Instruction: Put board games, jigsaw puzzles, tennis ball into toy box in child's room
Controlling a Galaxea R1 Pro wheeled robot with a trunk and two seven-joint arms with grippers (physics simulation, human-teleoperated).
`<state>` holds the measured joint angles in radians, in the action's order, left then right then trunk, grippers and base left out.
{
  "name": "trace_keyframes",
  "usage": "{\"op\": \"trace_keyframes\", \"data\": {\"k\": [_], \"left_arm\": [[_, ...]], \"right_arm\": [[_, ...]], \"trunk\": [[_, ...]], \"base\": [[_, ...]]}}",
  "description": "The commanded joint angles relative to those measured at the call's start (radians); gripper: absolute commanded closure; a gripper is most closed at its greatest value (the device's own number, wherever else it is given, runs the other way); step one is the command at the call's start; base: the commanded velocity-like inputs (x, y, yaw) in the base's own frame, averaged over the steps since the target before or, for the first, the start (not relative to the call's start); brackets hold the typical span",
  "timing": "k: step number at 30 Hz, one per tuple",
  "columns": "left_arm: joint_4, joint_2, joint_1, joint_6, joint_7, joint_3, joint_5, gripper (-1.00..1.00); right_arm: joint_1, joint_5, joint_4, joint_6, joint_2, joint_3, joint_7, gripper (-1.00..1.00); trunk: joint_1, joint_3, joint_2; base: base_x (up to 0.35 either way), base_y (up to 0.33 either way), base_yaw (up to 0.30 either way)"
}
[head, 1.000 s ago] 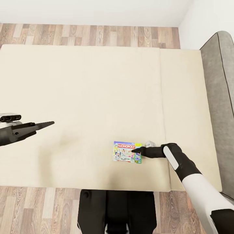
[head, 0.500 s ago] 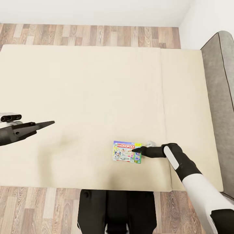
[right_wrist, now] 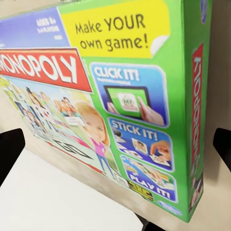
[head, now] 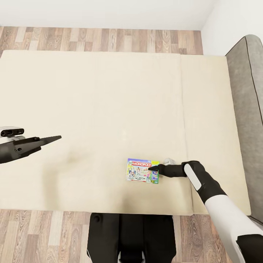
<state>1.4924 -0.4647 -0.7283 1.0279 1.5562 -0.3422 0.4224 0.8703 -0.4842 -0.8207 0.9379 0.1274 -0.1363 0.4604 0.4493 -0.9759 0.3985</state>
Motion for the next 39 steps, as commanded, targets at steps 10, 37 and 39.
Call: {"op": "trace_keyframes", "data": {"k": [10, 37, 39], "left_arm": [[0.000, -0.001, 0.000, 0.012, 0.004, 0.000, -0.001, -1.00], [0.000, 0.000, 0.000, 0.011, 0.004, 0.002, -0.001, -1.00], [0.000, 0.000, 0.000, 0.011, 0.004, 0.002, -0.001, -1.00]], "right_arm": [[0.001, 0.020, -0.011, -0.003, 0.004, -0.001, 0.007, -1.00], [0.004, 0.036, -0.049, -0.007, -0.001, 0.000, 0.001, -1.00], [0.004, 0.036, -0.051, -0.007, -0.003, 0.000, 0.000, -1.00]], "trunk": [[0.001, -0.001, 0.002], [0.001, -0.001, 0.002], [0.001, -0.001, 0.002]], "base": [[0.000, 0.000, 0.000], [0.000, 0.000, 0.000], [0.000, 0.000, 0.000]]}}
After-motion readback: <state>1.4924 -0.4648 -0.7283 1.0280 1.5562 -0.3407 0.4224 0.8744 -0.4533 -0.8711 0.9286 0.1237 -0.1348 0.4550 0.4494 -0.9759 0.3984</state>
